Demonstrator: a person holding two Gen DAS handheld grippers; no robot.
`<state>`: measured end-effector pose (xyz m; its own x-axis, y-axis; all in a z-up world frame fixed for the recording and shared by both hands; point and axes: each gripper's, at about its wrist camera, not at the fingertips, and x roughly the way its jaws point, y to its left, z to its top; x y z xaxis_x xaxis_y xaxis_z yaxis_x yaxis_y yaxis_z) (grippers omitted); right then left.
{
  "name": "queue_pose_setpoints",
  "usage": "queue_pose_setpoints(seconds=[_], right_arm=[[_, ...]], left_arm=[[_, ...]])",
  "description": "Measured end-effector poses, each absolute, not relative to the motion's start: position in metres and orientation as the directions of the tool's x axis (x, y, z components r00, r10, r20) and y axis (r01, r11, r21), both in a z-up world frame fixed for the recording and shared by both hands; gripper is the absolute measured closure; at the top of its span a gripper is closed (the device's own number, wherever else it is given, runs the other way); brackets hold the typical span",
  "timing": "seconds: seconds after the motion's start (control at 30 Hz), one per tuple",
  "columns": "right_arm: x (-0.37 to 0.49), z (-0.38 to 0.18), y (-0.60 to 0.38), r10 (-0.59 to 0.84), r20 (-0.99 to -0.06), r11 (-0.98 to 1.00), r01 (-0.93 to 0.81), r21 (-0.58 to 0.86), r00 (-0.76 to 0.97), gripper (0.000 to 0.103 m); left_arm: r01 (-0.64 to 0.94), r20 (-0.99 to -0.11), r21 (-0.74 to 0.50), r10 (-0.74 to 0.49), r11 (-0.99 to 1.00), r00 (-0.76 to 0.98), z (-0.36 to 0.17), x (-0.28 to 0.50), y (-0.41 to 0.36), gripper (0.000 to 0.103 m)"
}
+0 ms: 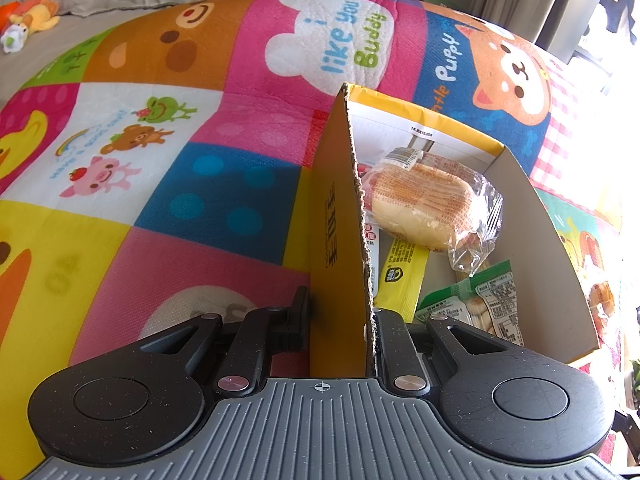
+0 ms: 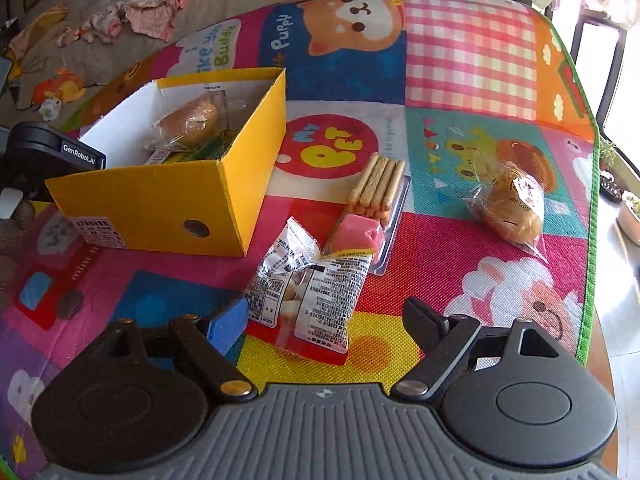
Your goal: Organize objects
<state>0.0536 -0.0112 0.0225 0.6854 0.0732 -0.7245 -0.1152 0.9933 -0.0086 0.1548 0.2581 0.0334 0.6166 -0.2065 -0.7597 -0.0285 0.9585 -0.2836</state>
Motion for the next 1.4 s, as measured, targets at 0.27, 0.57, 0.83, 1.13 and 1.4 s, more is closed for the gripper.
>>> queue_pose_setpoints(seconds=[0.27,0.57,0.83,1.13,1.4], right_arm=[[0.053,0.016,-0.041,0.033,-0.742,0.999,-0.008,0.037,0.67,0.011],[0.048,0.018,-0.036,0.071,-0.73,0.997,-0.037,0.063,0.68,0.01],[0.068,0.02,-0.006,0.098,-0.713,0.994,-0.107,0.032,0.695,0.01],[0.072,0.017,-0.016,0.082,-0.732,0.996,-0.082,0.035,0.676,0.024],[0.048,0.023,-0.027,0.117,-0.757,0.991,-0.129,0.044,0.642,0.033]], left_arm=[[-0.029,-0.76,-0.284,-0.206,0.958,0.617,0.033,0.155,0.258,0.086],[-0.029,-0.759,-0.284,-0.206,0.958,0.617,0.033,0.155,0.258,0.086],[-0.029,-0.76,-0.284,-0.206,0.959,0.617,0.033,0.154,0.258,0.086],[-0.029,-0.759,-0.284,-0.206,0.959,0.617,0.033,0.155,0.259,0.086],[-0.021,-0.762,-0.275,-0.205,0.961,0.614,0.033,0.155,0.258,0.086]])
